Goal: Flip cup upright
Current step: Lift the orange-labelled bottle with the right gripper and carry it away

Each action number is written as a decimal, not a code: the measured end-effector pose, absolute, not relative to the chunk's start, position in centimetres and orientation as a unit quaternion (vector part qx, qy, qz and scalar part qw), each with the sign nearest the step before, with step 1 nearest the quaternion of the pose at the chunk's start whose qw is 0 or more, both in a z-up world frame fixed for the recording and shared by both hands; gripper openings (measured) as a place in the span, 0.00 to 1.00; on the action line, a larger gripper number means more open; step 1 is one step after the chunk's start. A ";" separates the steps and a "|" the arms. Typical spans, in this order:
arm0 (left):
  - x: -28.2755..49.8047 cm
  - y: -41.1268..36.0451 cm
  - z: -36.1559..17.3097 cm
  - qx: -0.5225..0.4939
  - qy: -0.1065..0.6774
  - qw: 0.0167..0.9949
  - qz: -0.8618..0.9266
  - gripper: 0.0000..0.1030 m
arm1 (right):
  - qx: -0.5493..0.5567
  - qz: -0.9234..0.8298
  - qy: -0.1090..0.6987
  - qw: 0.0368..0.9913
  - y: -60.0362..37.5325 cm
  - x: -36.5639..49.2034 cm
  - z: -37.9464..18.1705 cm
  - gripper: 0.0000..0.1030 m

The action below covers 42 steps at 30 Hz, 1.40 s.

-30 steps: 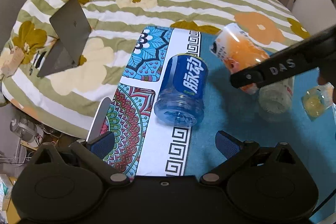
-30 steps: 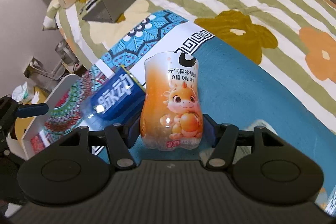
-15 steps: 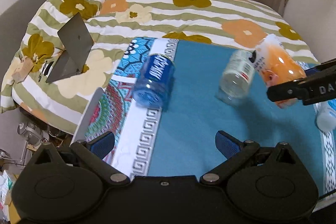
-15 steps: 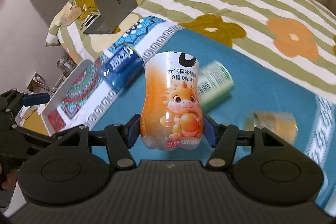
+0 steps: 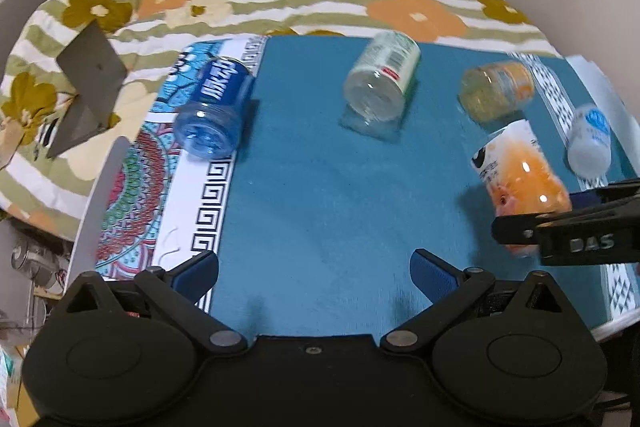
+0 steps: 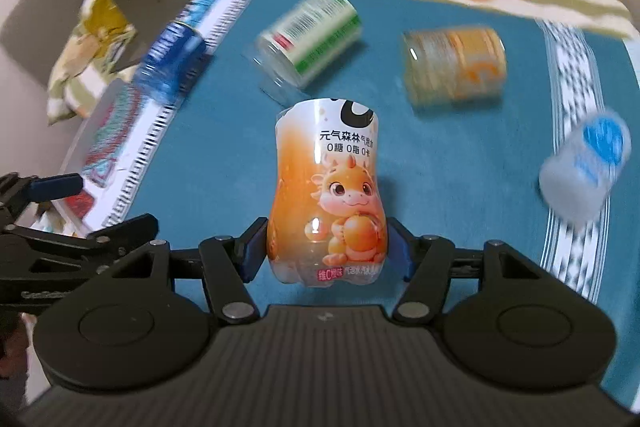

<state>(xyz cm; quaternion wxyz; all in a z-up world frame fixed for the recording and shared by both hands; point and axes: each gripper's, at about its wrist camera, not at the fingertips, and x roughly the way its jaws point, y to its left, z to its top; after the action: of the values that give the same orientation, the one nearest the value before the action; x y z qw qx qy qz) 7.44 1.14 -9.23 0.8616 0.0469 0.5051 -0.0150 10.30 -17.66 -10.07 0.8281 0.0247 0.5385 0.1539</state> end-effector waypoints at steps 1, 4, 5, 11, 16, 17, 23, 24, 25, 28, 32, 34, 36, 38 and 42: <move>7.5 1.1 -9.5 0.050 0.507 0.860 -0.020 1.00 | 0.030 0.142 0.540 0.829 -17.6 10.0 -10.7 0.74; 7.5 1.4 -10.3 0.053 0.515 0.855 -0.034 1.00 | 0.068 0.112 0.549 0.826 -17.8 9.9 -12.7 0.74; 7.5 1.5 -10.4 0.053 0.514 0.855 -0.037 1.00 | 0.079 0.103 0.550 0.825 -17.8 10.0 -13.2 0.74; 7.6 2.2 -11.0 0.051 0.523 0.849 -0.051 1.00 | 0.098 0.073 0.541 0.832 -17.5 9.9 -13.8 0.74; 7.6 2.2 -11.0 0.055 0.526 0.847 -0.061 1.00 | 0.093 0.060 0.543 0.833 -17.1 10.0 -13.7 0.77; 7.6 2.2 -10.9 0.055 0.526 0.847 -0.062 1.00 | 0.094 0.056 0.544 0.832 -17.2 9.9 -13.7 0.79; 7.5 2.4 -10.4 0.052 0.523 0.848 -0.061 1.00 | 0.128 0.051 0.546 0.826 -17.6 9.9 -13.5 0.95; 7.5 2.5 -10.3 0.051 0.523 0.849 -0.060 1.00 | 0.133 0.050 0.547 0.825 -17.7 9.9 -13.5 0.95; 7.4 2.5 -10.3 0.050 0.523 0.849 -0.059 1.00 | 0.138 0.049 0.548 0.824 -17.8 10.0 -13.4 0.95; 7.2 2.5 -10.1 0.048 0.522 0.850 -0.056 1.00 | 0.142 0.051 0.549 0.822 -18.0 10.0 -13.2 0.95; 7.0 2.4 -9.6 0.045 0.523 0.849 -0.053 1.00 | 0.147 0.058 0.547 0.822 -18.0 10.0 -12.7 0.95; 6.9 2.3 -9.1 0.043 0.522 0.850 -0.051 1.00 | 0.155 0.061 0.541 0.824 -18.2 9.7 -11.9 0.95; 6.9 2.2 -8.3 0.039 0.520 0.852 -0.050 1.00 | 0.161 0.062 0.534 0.828 -18.9 9.4 -10.8 0.95; 7.1 1.7 -7.3 0.035 0.517 0.854 -0.051 1.00 | 0.163 0.059 0.522 0.835 -19.9 8.8 -9.4 1.00; 8.1 0.2 -5.7 0.029 0.519 0.853 -0.057 1.00 | 0.160 0.035 0.505 0.848 -23.0 7.3 -7.1 1.00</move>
<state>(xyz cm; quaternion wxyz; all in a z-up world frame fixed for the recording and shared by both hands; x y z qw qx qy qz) 8.05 0.17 -5.72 0.8526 0.0292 0.5185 -0.0573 7.30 -23.03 -7.06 0.8478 0.1596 0.5046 0.0349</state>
